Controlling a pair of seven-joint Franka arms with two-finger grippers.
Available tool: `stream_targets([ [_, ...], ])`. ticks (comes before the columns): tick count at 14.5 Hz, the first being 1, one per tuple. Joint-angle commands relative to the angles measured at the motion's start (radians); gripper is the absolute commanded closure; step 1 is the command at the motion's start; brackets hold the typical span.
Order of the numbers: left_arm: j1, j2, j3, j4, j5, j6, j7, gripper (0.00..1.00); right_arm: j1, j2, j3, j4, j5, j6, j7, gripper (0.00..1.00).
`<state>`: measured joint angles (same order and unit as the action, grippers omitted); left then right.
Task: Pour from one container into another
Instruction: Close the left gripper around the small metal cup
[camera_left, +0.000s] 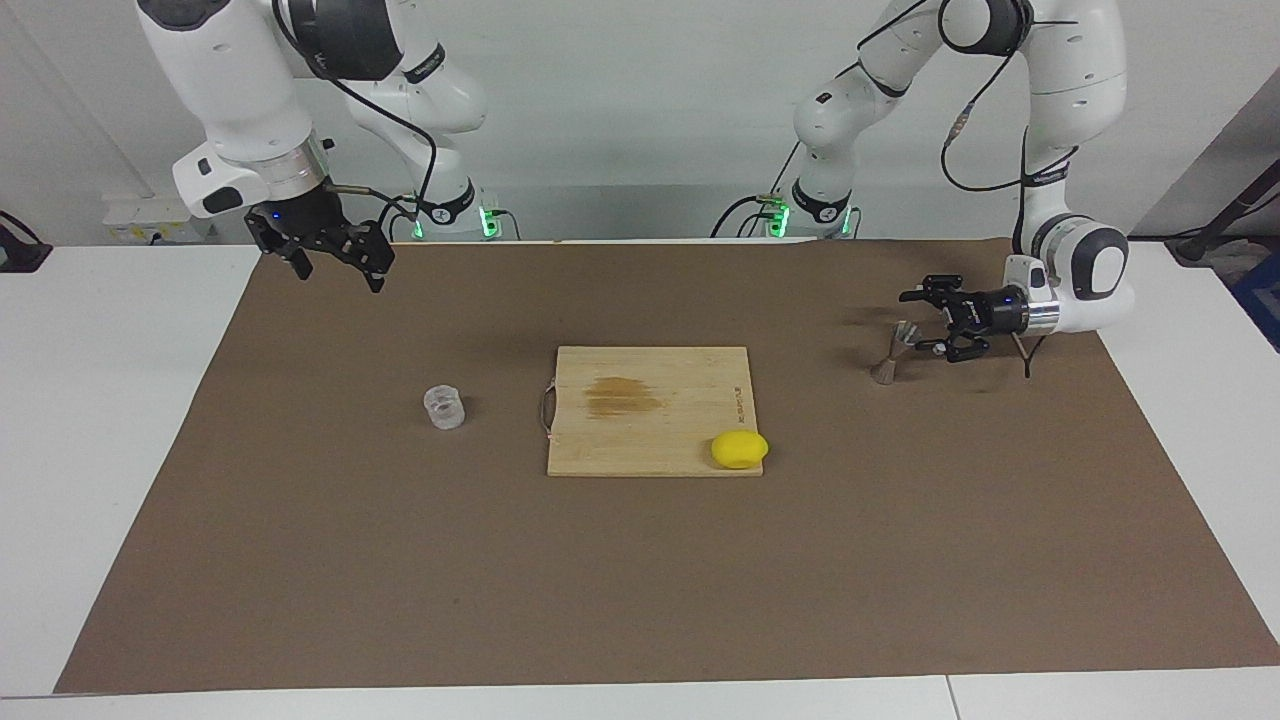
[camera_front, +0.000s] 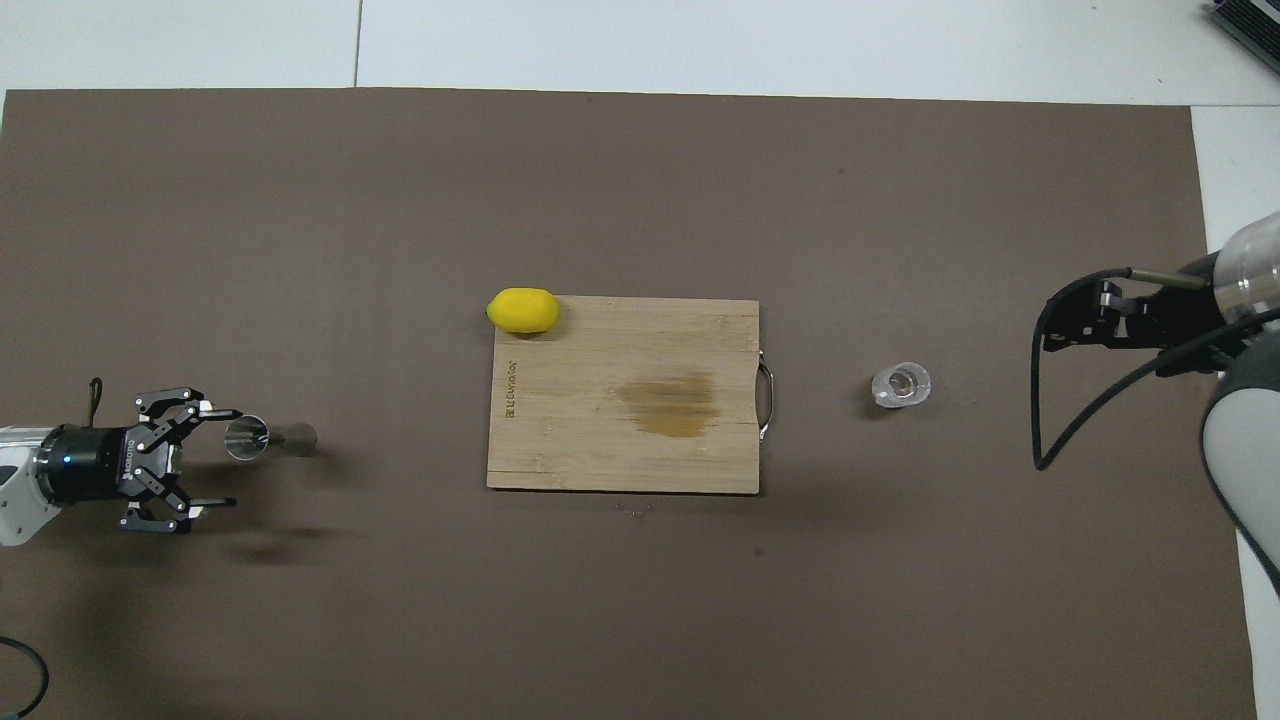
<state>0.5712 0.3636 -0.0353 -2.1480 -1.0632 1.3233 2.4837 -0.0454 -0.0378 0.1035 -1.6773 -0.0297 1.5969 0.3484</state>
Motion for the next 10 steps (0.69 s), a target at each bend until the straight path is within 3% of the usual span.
stream_targets([
  [1,-0.001,-0.031,0.006,-0.029,-0.024,0.022,0.020,0.00,-0.010,-0.002,0.005,-0.022,0.023,0.046,0.090,0.02],
  [10,-0.027,-0.032,0.006,-0.061,-0.099,0.099,0.027,0.00,-0.030,0.009,0.005,-0.051,0.094,0.110,0.323,0.04],
])
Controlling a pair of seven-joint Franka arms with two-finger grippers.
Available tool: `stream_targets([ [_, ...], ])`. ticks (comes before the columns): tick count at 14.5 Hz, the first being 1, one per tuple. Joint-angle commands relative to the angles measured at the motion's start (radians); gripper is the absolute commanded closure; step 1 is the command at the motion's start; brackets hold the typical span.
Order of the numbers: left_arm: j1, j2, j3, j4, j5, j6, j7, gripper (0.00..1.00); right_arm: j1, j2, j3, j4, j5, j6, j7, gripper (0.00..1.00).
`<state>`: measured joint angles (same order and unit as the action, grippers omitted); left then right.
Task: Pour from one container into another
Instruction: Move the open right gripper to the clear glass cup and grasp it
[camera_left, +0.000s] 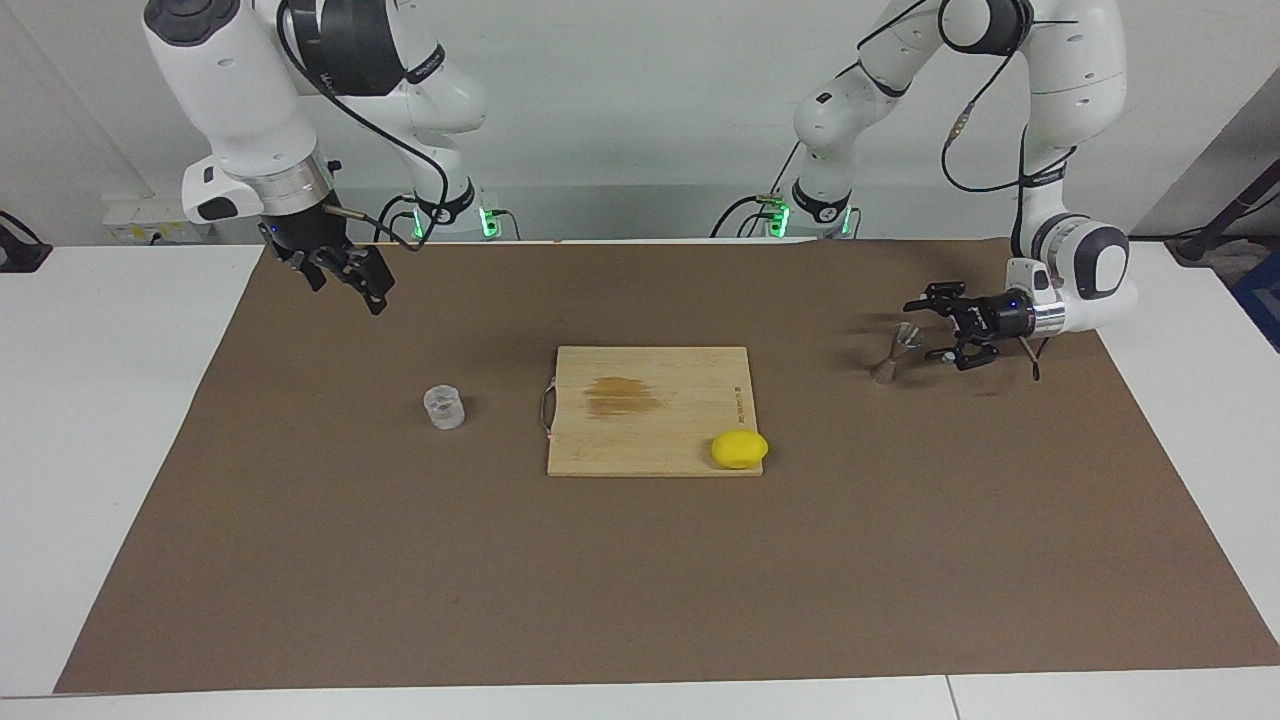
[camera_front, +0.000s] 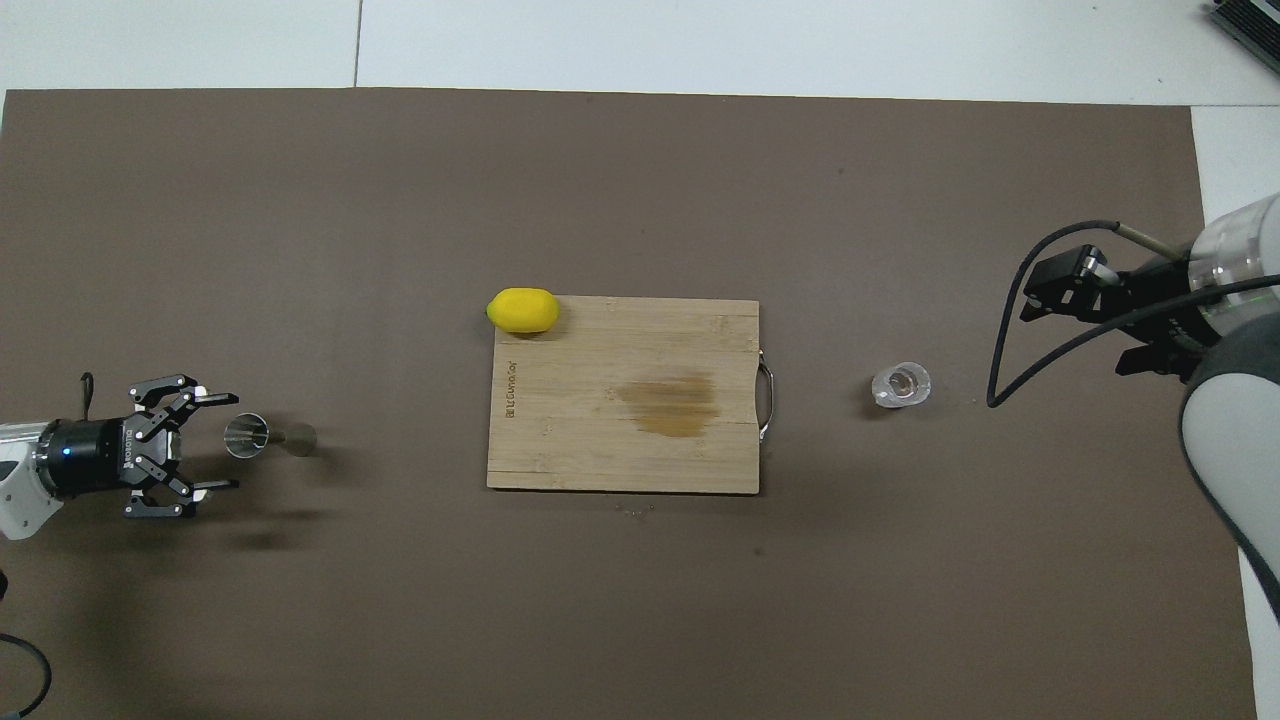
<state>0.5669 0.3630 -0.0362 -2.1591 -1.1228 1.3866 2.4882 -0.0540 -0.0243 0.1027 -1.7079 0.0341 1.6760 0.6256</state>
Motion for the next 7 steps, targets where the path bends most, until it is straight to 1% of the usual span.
stream_targets([
  [1,-0.030,-0.035,0.007,-0.059,-0.052,0.038,0.021,0.00,-0.020,-0.005,0.006,-0.024,0.030,0.043,0.065,0.04],
  [4,-0.041,-0.038,0.007,-0.065,-0.060,0.051,0.023,0.00,-0.023,-0.002,0.006,-0.039,0.033,0.053,0.172,0.05],
  [5,-0.042,-0.038,0.007,-0.065,-0.060,0.052,0.023,0.00,-0.033,-0.002,0.006,-0.048,0.041,0.053,0.187,0.09],
  [7,-0.042,-0.038,0.007,-0.065,-0.060,0.051,0.021,0.01,-0.067,0.015,0.005,-0.064,0.131,0.068,0.262,0.09],
])
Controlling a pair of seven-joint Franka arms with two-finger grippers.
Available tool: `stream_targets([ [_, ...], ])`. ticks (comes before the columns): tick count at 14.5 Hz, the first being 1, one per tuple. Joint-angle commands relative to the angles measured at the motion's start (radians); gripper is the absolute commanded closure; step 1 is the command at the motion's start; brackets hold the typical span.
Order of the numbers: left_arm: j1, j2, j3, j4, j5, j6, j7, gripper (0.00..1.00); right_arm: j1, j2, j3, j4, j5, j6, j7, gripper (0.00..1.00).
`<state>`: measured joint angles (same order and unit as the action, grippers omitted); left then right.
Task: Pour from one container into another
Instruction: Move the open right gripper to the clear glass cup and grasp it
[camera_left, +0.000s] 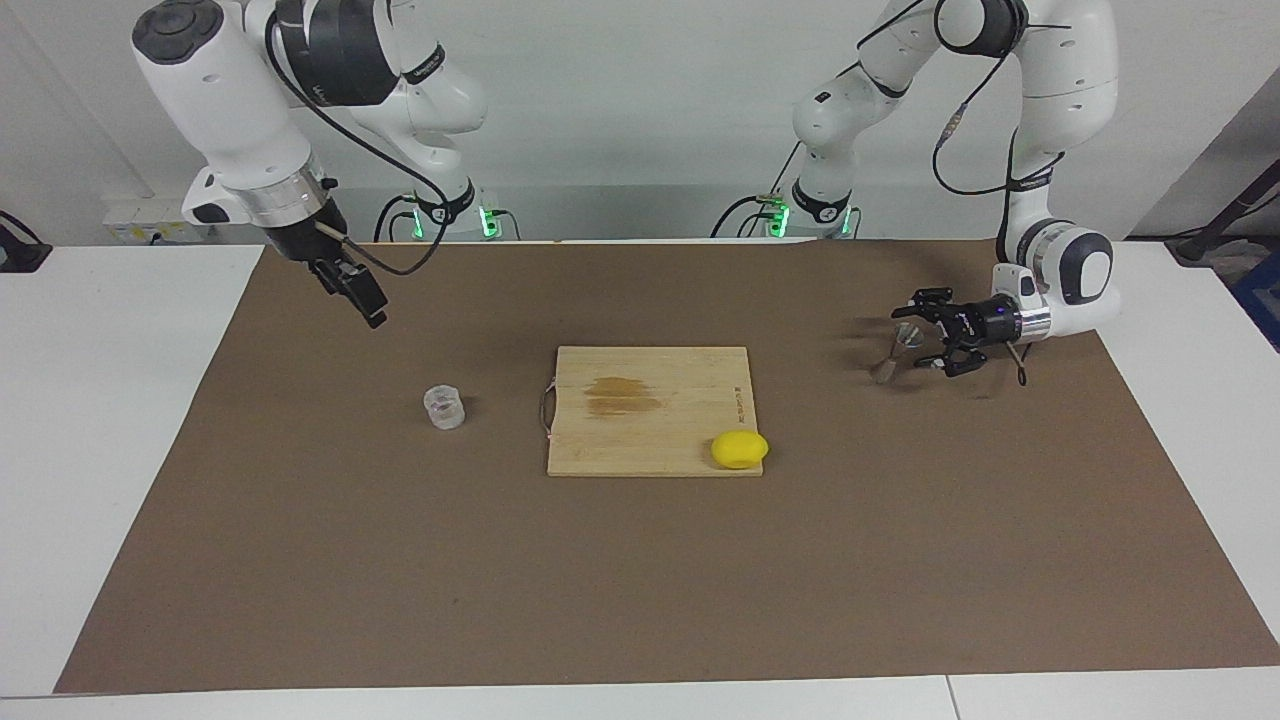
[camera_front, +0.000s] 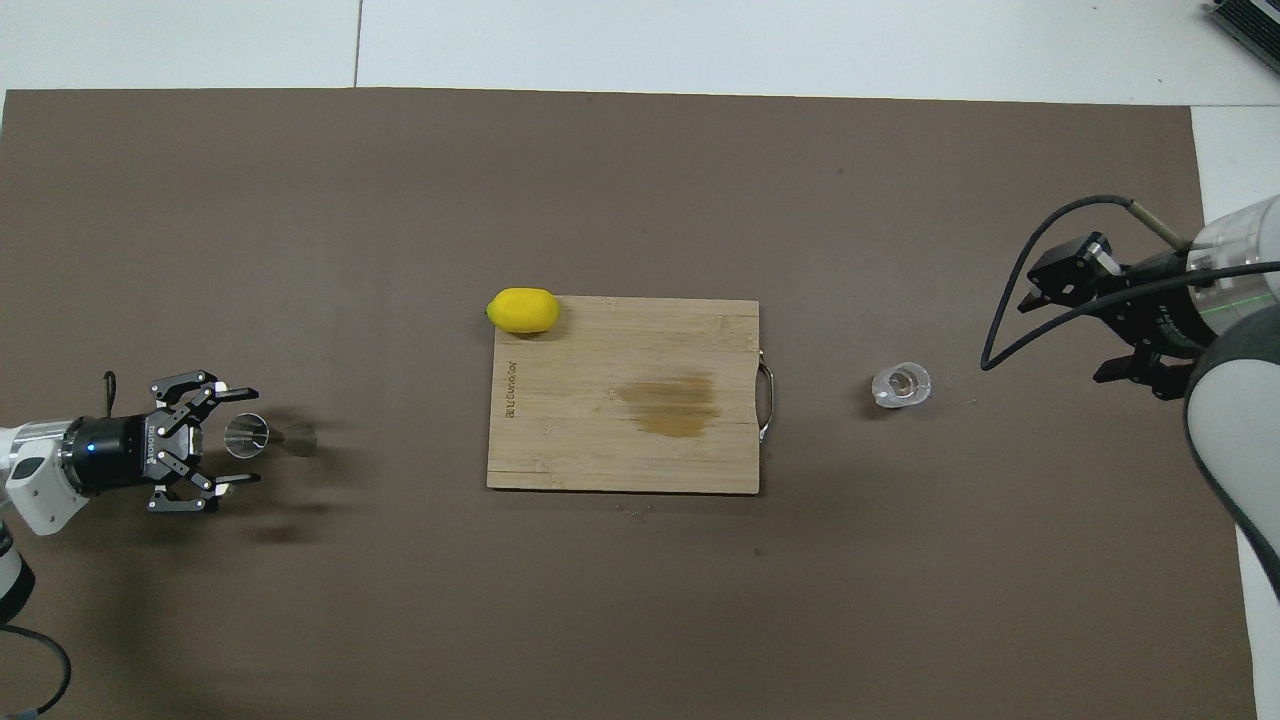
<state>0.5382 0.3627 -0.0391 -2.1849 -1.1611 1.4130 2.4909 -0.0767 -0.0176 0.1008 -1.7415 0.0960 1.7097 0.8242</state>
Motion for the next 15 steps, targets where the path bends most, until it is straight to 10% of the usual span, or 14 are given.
stream_targets([
  [1,-0.012,-0.038,0.010,-0.039,-0.022,0.021,0.019,0.01,-0.063,0.008,0.008,-0.054,0.108,0.057,0.128,0.09],
  [11,-0.012,-0.038,0.010,-0.032,-0.022,-0.012,0.005,0.07,-0.182,0.137,0.007,-0.148,0.333,0.198,0.371,0.01],
  [15,-0.012,-0.038,0.013,-0.033,-0.020,-0.009,0.006,0.33,-0.227,0.145,0.007,-0.277,0.459,0.304,0.339,0.00],
])
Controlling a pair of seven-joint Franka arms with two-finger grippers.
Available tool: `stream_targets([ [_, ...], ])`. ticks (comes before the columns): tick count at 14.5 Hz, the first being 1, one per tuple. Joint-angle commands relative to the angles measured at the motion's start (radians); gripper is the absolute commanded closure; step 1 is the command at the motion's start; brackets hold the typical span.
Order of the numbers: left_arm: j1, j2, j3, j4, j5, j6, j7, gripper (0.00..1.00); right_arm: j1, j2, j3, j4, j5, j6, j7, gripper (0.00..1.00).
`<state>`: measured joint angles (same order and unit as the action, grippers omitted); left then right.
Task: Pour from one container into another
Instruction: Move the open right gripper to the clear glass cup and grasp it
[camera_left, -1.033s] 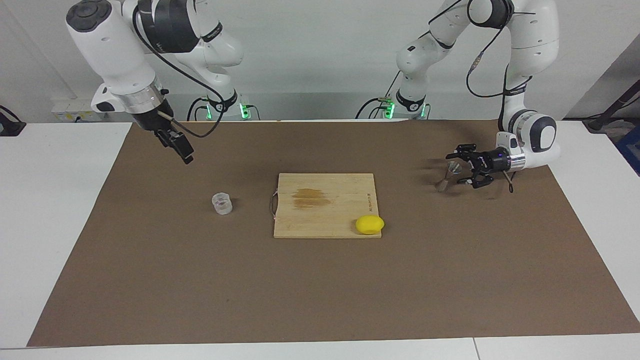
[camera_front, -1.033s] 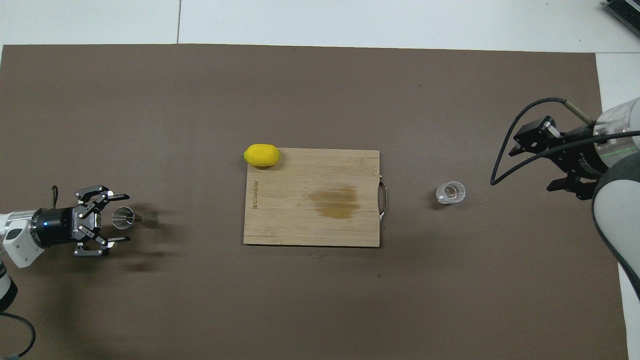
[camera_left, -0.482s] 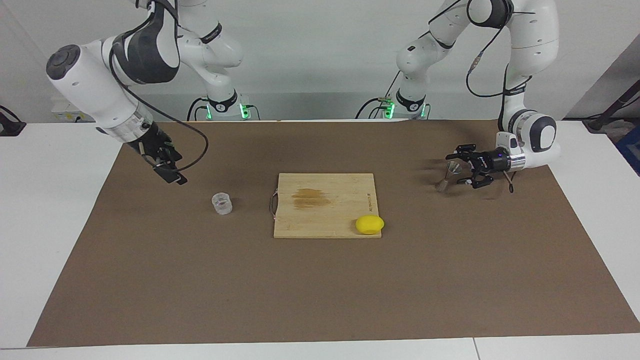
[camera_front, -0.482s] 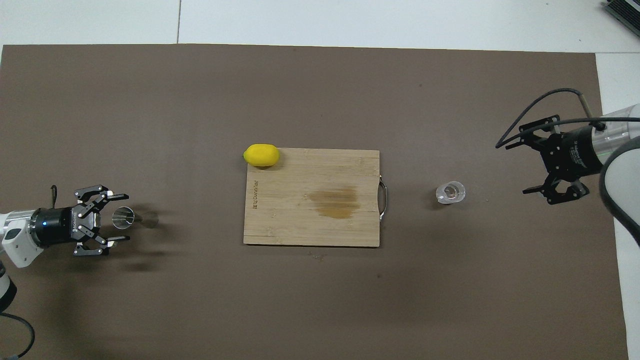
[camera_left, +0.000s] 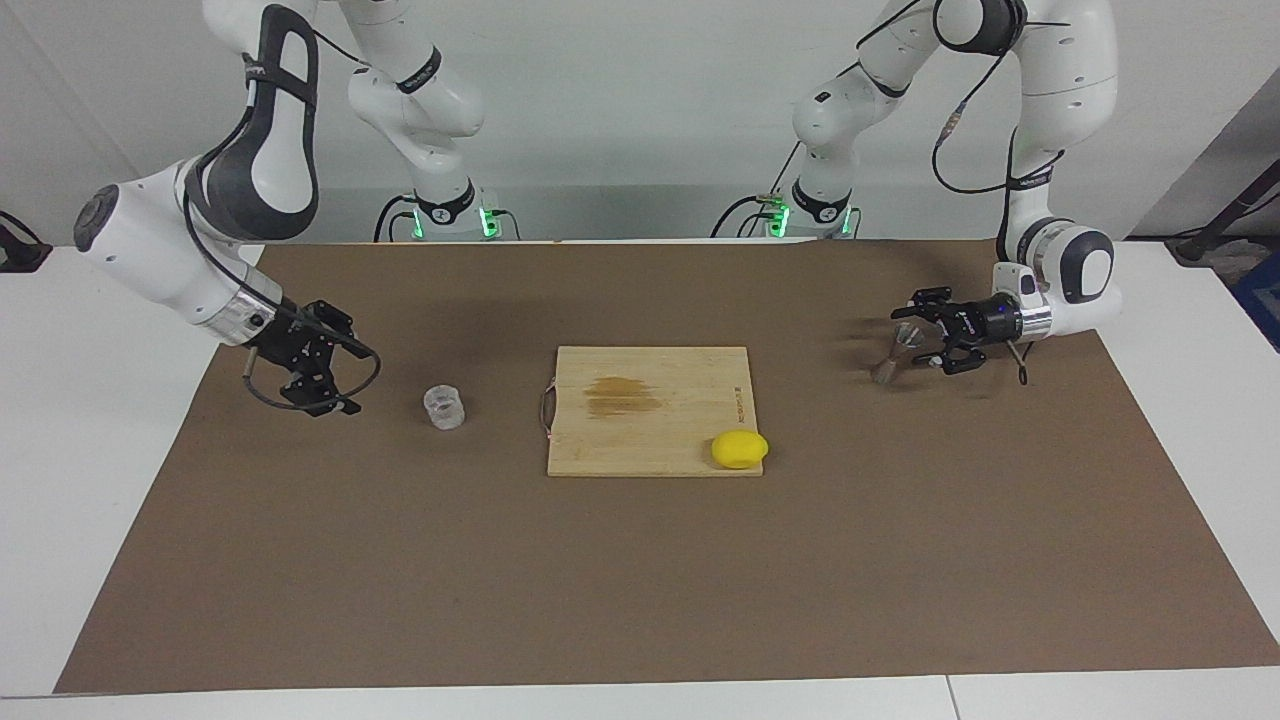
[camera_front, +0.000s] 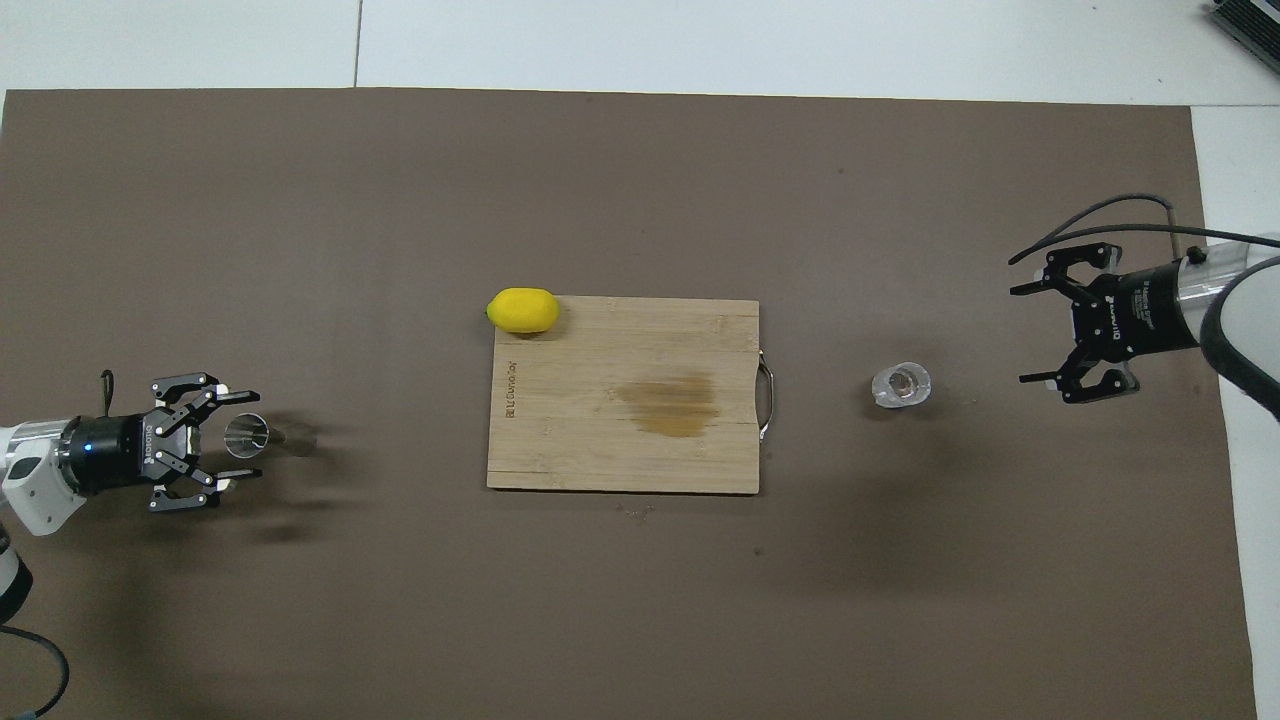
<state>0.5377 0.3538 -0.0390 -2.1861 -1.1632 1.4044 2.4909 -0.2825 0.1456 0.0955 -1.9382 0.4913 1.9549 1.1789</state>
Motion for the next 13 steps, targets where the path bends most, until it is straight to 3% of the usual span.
stream_targets([
  [1,-0.012,-0.029,0.011,-0.032,-0.018,0.001,0.006,0.37,-0.024,-0.017,0.012,-0.117,0.110,0.094,-0.037,0.00],
  [6,-0.013,-0.029,0.011,-0.024,-0.018,0.013,0.002,0.60,-0.055,-0.043,0.012,-0.315,0.375,0.263,-0.197,0.00],
  [7,-0.013,-0.027,0.011,-0.024,-0.018,0.018,0.000,0.69,-0.056,-0.052,0.012,-0.346,0.442,0.285,-0.238,0.00],
  [13,-0.050,-0.025,0.004,0.022,-0.020,0.005,-0.096,0.72,0.061,-0.060,0.013,-0.468,0.755,0.487,-0.375,0.00],
])
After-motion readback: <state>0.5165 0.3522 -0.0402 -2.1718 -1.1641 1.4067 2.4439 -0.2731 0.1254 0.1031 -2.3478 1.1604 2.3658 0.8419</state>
